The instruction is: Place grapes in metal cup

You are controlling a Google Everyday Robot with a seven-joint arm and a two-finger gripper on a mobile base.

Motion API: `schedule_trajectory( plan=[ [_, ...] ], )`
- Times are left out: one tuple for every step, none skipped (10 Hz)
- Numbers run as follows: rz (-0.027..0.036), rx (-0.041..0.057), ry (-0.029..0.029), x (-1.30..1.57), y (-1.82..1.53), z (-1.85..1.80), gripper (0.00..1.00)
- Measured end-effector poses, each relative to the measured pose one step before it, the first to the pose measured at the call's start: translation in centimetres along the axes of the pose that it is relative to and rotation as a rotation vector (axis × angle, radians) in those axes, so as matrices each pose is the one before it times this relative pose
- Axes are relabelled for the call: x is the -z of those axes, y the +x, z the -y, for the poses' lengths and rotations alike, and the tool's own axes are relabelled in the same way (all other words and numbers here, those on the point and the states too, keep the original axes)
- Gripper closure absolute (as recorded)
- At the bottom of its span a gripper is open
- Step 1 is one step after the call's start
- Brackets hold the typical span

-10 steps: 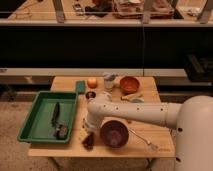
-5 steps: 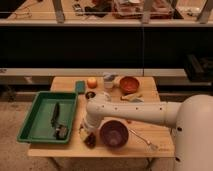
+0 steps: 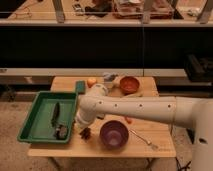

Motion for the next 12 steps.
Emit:
schedule_trajectory(
  plan=[
    [-0.04386, 0.01884, -0.01288, 2.138, 0.973, 0.511, 1.00],
    [-0.07050, 0.01191, -0.00575, 2.086, 0.853, -0.095, 1.00],
    [-0.07461, 0.00535, 0.00177, 1.358, 0.480, -0.197, 1.00],
    [-0.09755, 0.00286, -0.00151, 1.736, 0.487, -0.386, 1.00],
    [-0.05261, 0.00472, -0.00282, 0.960, 0.426, -0.119, 1.00],
    [-0.03225, 0.00329, -0.00150, 0.559, 0.349, -0.028, 1.00],
    [-0.00558, 0.00010, -0.00019, 0.099, 0.042, -0.005, 1.00],
    [0.00068, 0.00209, 0.00140, -0.063, 0.062, 0.096, 1.00],
    [0.00230, 0.00523, -0.00236, 0.004, 0.084, 0.045, 1.00],
    [0.00619, -0.00116, -0.00894, 0.168, 0.134, -0.233, 1.00],
    [0.00582, -0.00824, -0.00683, 0.142, 0.414, -0.935, 1.00],
    [0.00343, 0.00024, 0.00089, -0.089, 0.609, -0.790, 1.00]
  ],
)
